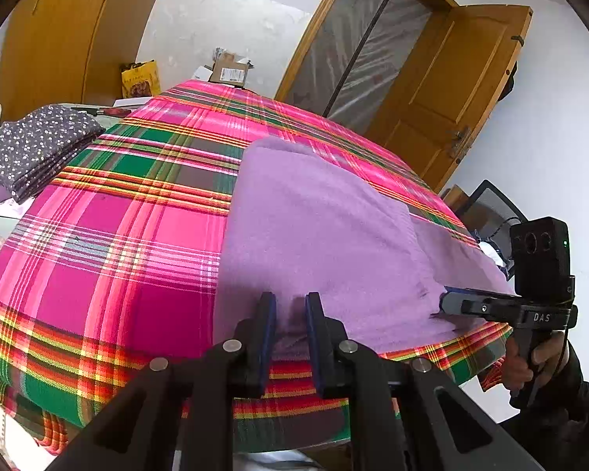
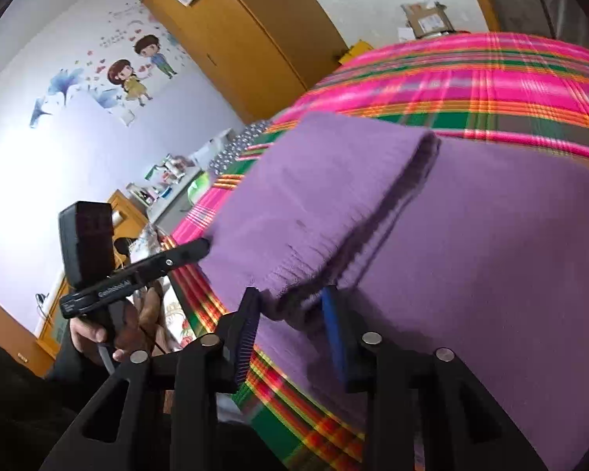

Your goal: Fold clothes

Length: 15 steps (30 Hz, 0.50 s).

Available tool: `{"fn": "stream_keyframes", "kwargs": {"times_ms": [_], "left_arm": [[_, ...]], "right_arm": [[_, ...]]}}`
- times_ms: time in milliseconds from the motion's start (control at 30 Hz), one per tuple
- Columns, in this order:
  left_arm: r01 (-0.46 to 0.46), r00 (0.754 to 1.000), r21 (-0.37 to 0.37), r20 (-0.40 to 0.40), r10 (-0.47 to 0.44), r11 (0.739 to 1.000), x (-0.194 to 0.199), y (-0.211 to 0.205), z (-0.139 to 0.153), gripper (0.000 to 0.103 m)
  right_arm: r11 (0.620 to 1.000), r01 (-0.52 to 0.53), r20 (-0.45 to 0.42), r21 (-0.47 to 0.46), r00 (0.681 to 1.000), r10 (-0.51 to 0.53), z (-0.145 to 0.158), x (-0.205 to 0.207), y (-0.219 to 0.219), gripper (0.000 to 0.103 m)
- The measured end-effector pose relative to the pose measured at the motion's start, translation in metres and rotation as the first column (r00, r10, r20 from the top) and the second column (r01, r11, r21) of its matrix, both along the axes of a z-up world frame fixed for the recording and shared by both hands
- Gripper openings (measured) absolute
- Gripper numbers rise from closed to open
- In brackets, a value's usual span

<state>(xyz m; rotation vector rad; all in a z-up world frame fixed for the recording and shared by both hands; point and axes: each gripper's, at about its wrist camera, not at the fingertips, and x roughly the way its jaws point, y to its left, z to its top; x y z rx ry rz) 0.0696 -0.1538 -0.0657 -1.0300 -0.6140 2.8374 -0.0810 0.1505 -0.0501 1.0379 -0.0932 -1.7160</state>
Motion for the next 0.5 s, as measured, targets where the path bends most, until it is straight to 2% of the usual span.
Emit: {"fn": "stream_keyframes", "kwargs": {"times_ms": [133, 267, 367, 500], "left_arm": [[0.003, 1.000, -0.005, 0.000, -0.003, 1.000, -0.0001, -0.0002, 0.0007, 0.015], [0.004, 1.000, -0.006, 0.001, -0.004, 1.000, -0.0002, 0.0002, 0.0003, 0.015], [0.004, 1.000, -0.008, 0.003, -0.004, 1.000, -0.0001, 0.0008, -0.0002, 0.015], [0.006, 1.000, -0.009, 0.003, -0.006, 1.000, 0.0004, 0.0021, 0.0003, 0.015]], "right_arm": [[1.000, 0.003, 0.011, -0.011, 1.000, -0.003, 0.0002, -0.0024, 0.0013, 0.029], [0.999, 0.012, 0.058, -0.036, 0.998, -0.010, -0.0015, -0.0058, 0.0024, 0.035], [0.999, 0.002, 0.055, -0.042, 0.999, 0.001, 0.0006, -0.0043, 0.0016, 0.040], [0.998, 0.005, 0.068, -0.058, 0.998, -0.001, 0.0028, -0.0063, -0.0003, 0.041]]}}
